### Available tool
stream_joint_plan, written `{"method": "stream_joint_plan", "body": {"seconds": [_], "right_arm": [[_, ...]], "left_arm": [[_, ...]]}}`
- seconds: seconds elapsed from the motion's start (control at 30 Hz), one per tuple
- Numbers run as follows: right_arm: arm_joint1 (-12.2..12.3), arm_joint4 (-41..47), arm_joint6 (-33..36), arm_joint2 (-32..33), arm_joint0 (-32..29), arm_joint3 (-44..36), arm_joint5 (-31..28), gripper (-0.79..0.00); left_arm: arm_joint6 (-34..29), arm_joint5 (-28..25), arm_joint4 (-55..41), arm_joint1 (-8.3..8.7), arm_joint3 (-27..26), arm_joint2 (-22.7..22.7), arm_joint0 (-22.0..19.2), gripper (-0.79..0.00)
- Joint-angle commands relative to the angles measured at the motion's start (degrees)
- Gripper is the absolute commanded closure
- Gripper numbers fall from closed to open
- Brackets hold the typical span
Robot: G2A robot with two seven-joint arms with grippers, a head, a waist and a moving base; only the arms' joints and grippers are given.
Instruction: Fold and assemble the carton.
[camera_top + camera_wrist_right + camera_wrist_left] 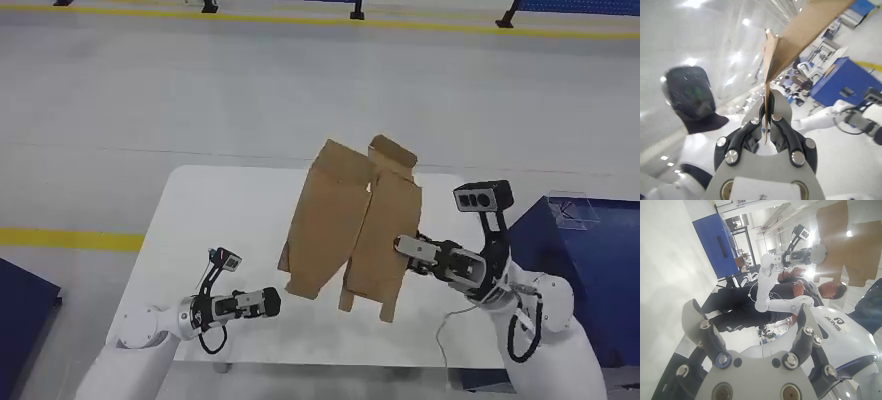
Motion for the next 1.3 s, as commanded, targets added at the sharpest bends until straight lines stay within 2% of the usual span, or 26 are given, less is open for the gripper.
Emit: {"method": "stream_joint_plan", "body": {"seconds": [0.0, 0.07, 0.47, 0.57, 0.63, 0.77, 0.87, 0.97, 1.07, 1.17, 1.23, 1.27], "right_arm": [[-0.11, -3.41, -0.96, -0.17, -0.39, 0.19, -5.29, 0.000], [-0.18, -2.91, -2.02, 0.13, -0.37, 0.28, -6.89, 0.000], [-0.19, -2.71, -2.37, 0.14, -0.21, -0.30, -7.01, 0.000], [0.23, -20.42, 2.68, 3.15, 0.93, -6.61, -21.76, 0.000], [0.17, -28.43, -1.91, 4.90, -0.05, -8.91, -26.34, 0.000], [-0.71, -52.81, -13.22, 11.88, 0.61, -14.87, -36.01, 0.000], [-1.90, -71.55, -24.30, 14.13, 1.70, -21.36, -36.01, 0.000], [-2.45, -92.80, -40.06, 13.69, 5.58, -22.11, -36.01, 0.000], [-2.05, -117.78, -59.68, 11.27, 8.30, -22.11, -35.90, 0.000], [-1.11, -145.27, -81.68, 9.01, 7.99, -22.11, -27.76, 0.000], [-0.05, -162.88, -95.85, 6.83, 3.62, -22.11, -17.03, 0.000], [0.30, -168.34, -100.54, 6.54, 0.54, -22.11, -11.75, 0.000]], "left_arm": [[0.00, 0.00, 0.00, 0.00, 0.00, 0.00, 0.00, -0.785], [0.00, 0.00, 0.00, 0.00, 0.00, 0.00, 0.00, -0.785], [0.00, 0.00, 0.00, 0.00, 0.00, 0.00, 0.00, -0.785], [0.00, 0.00, 0.00, 0.00, 0.00, 0.00, 0.00, -0.785], [0.00, 0.00, 0.00, 0.00, 0.00, 0.00, 0.00, -0.785], [0.00, 0.00, 0.00, 0.00, 0.00, 0.00, 0.00, -0.785], [0.00, 0.00, 0.00, 0.00, 0.00, 0.00, 0.00, -0.785], [0.00, 0.00, 0.00, 0.00, 0.00, 0.00, 0.00, -0.785], [0.00, 0.00, 0.00, 0.00, 0.00, 0.00, 0.00, -0.785], [0.00, 0.00, 0.00, 0.00, 0.00, 0.00, 0.00, -0.785], [0.00, 0.00, 0.00, 0.00, 0.00, 0.00, 0.00, -0.785], [0.00, 0.00, 0.00, 0.00, 0.00, 0.00, 0.00, -0.785]]}}
